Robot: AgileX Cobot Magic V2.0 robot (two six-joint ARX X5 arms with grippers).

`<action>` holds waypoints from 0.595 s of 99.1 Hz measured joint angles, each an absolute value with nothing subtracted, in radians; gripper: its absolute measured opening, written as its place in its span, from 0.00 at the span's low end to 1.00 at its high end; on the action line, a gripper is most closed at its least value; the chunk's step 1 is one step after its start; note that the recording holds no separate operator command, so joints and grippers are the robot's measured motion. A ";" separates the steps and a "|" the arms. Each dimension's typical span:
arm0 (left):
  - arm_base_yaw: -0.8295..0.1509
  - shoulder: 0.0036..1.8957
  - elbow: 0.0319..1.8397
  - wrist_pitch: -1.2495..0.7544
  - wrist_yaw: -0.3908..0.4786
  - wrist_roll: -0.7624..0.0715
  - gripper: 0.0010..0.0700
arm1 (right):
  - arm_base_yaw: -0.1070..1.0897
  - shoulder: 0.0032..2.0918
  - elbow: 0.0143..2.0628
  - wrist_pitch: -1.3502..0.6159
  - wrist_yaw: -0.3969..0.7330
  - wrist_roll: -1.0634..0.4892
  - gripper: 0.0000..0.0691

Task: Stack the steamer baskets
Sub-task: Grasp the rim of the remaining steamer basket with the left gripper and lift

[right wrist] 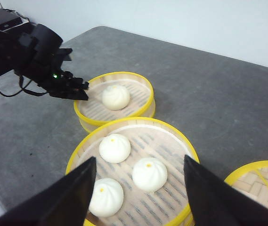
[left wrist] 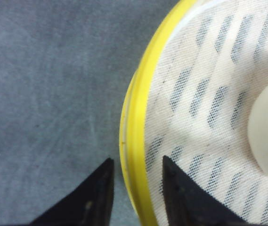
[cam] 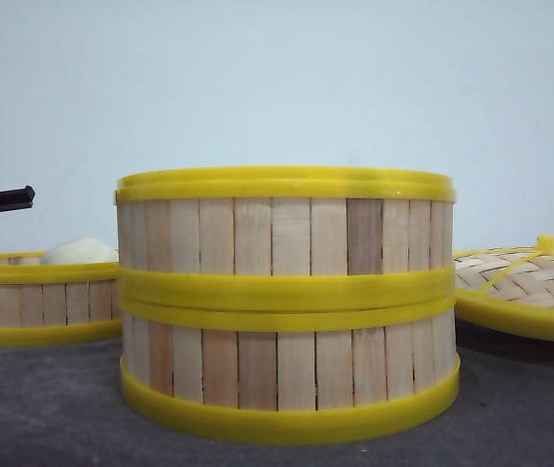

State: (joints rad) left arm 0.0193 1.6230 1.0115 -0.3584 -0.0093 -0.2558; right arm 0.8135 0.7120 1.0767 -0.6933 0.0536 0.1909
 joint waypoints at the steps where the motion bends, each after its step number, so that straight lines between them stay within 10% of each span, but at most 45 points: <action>1: 0.019 1.624 1.012 -0.358 -0.007 -0.256 0.19 | 0.813 0.712 1.077 -0.693 0.054 0.191 0.52; 18: 0.019 1.629 1.015 -0.353 -0.007 -0.268 0.02 | 0.813 0.712 1.077 -0.692 0.054 0.192 0.52; 59: 0.052 1.607 1.036 -0.400 0.012 -0.273 0.02 | 0.813 0.712 1.077 -0.692 0.054 0.199 0.52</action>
